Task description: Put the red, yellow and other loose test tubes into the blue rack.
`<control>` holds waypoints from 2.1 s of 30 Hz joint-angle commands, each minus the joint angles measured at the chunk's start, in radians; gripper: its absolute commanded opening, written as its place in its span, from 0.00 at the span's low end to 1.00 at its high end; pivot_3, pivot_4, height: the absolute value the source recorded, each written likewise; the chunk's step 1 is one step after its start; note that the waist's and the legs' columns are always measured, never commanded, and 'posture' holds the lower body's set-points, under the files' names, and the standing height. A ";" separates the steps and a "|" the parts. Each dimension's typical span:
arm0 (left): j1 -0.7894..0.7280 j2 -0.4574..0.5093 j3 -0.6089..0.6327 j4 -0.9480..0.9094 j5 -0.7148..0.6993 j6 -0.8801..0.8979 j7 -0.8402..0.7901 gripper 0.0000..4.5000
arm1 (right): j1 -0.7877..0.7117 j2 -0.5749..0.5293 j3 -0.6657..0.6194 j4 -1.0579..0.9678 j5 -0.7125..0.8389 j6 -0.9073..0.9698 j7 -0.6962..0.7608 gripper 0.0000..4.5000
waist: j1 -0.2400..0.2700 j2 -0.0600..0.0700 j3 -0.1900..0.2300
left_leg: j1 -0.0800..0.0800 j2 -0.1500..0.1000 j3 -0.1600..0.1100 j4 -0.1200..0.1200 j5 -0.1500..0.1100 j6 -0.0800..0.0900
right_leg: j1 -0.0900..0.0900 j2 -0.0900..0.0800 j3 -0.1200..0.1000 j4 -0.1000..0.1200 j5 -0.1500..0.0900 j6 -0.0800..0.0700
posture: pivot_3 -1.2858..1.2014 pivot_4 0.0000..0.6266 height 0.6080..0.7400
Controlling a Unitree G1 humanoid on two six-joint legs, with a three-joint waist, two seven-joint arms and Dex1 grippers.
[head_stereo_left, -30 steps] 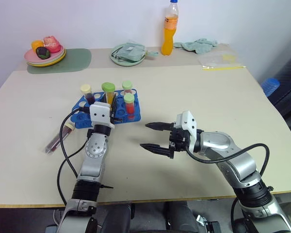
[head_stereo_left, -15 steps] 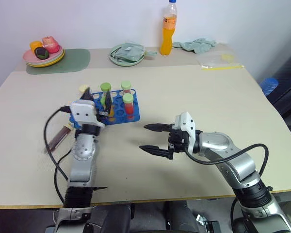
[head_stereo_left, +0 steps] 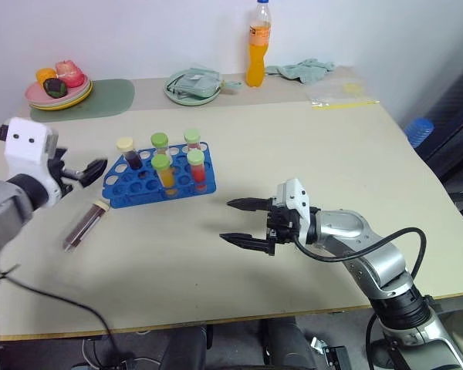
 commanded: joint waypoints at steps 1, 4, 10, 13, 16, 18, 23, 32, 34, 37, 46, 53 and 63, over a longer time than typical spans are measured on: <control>-0.037 0.149 -0.134 0.085 0.007 0.171 -0.095 0.98 | -0.027 0.020 0.004 -0.002 0.011 -0.020 0.016 0.81 | 0.003 -0.001 0.000 | 0.000 0.000 0.000 0.000 0.000 0.000 | 0.000 0.000 0.000 0.000 0.000 0.000 | 0.52 0.24 1.00; -0.098 0.256 -0.292 0.132 0.016 0.232 -0.198 0.98 | -0.031 0.028 0.005 0.003 0.004 -0.020 0.019 0.81 | 0.005 -0.002 0.001 | 0.000 0.000 0.001 0.000 0.000 0.000 | 0.000 0.000 -0.001 0.000 0.000 0.000 | 0.52 0.24 1.00; -0.310 0.223 -0.596 0.361 0.207 0.110 -0.308 0.98 | -0.019 0.032 0.002 -0.011 -0.001 -0.017 0.000 0.81 | 0.005 -0.001 0.001 | -0.001 0.000 0.003 -0.002 0.001 -0.001 | -0.002 0.000 0.000 0.000 0.000 0.000 | 0.52 0.24 1.00; -0.377 0.192 -0.677 0.449 0.271 0.068 -0.370 0.98 | -0.011 0.035 0.000 -0.021 -0.003 -0.013 -0.019 0.81 | 0.004 -0.002 0.001 | -0.002 0.000 0.004 -0.002 0.001 -0.001 | -0.002 0.000 0.000 0.000 0.000 0.000 | 0.52 0.24 1.00; -0.430 0.163 -0.729 0.518 0.321 0.041 -0.426 0.98 | -0.001 0.034 -0.004 -0.031 -0.001 -0.007 -0.036 0.81 | 0.003 -0.002 0.001 | -0.002 0.000 0.004 -0.002 0.001 -0.001 | -0.004 0.000 0.000 0.001 0.000 0.000 | 0.52 0.24 1.00; -0.449 0.156 -0.755 0.543 0.349 0.030 -0.463 0.80 | 0.003 0.035 -0.005 -0.035 0.001 -0.006 -0.045 0.81 | 0.002 -0.002 0.001 | -0.002 0.000 0.004 -0.001 0.001 -0.002 | -0.004 0.000 0.000 0.001 0.000 0.000 | 0.52 0.24 1.00; -0.452 0.158 -0.758 0.579 0.407 0.012 -0.494 0.25 | 0.005 0.035 -0.003 -0.036 0.006 -0.006 -0.052 0.81 | 0.002 -0.002 0.001 | -0.002 0.000 0.004 -0.001 0.001 -0.001 | -0.004 0.000 0.000 0.001 0.000 0.000 | 0.52 0.24 1.00; -0.236 0.046 -0.317 0.506 0.565 -0.431 0.021 0.16 | 0.004 0.035 -0.005 -0.030 0.015 -0.004 -0.047 0.81 | 0.006 -0.002 0.001 | -0.003 0.002 0.001 -0.001 0.001 -0.001 | -0.006 -0.001 0.001 0.002 0.000 -0.001 | 0.52 0.24 1.00; -0.205 -0.083 -0.150 0.411 0.531 -0.512 0.139 0.16 | 0.005 0.035 -0.007 -0.027 0.017 -0.004 -0.045 0.81 | 0.015 -0.004 0.000 | -0.003 0.002 0.000 0.000 0.001 -0.001 | -0.006 -0.002 0.000 0.002 0.000 0.000 | 0.52 0.24 1.00; -0.121 -0.311 0.054 0.159 0.401 -0.619 0.191 0.16 | 0.003 0.034 -0.009 -0.022 0.019 -0.004 -0.039 0.81 | 0.018 -0.006 -0.001 | -0.004 0.000 0.000 0.001 0.001 -0.001 | -0.005 -0.006 0.000 0.001 0.001 0.000 | 0.52 0.24 1.00; 0.031 -0.725 -0.200 -0.150 0.626 -0.918 0.394 0.16 | -0.022 0.046 0.007 0.007 0.024 -0.005 0.000 0.81 | 0.013 -0.007 -0.002 | -0.003 -0.001 0.003 0.002 0.001 -0.002 | -0.003 -0.004 0.000 0.002 0.002 -0.001 | 0.52 0.24 1.00; 0.038 -0.798 -0.274 -0.040 0.764 -0.975 0.479 0.16 | -0.016 0.049 0.004 -0.004 0.014 -0.003 -0.012 0.81 | 0.009 -0.007 -0.002 | -0.002 -0.002 0.003 0.001 0.001 -0.002 | -0.003 -0.003 0.000 0.001 0.002 0.000 | 0.52 0.24 1.00; 0.009 -0.825 -0.300 0.015 0.743 -0.904 0.428 0.16 | -0.004 0.043 -0.002 -0.021 0.022 0.005 -0.034 0.81 | 0.011 -0.007 -0.002 | -0.002 -0.002 0.003 0.002 0.001 -0.002 | -0.002 -0.003 0.000 0.001 0.002 -0.001 | 0.52 0.24 1.00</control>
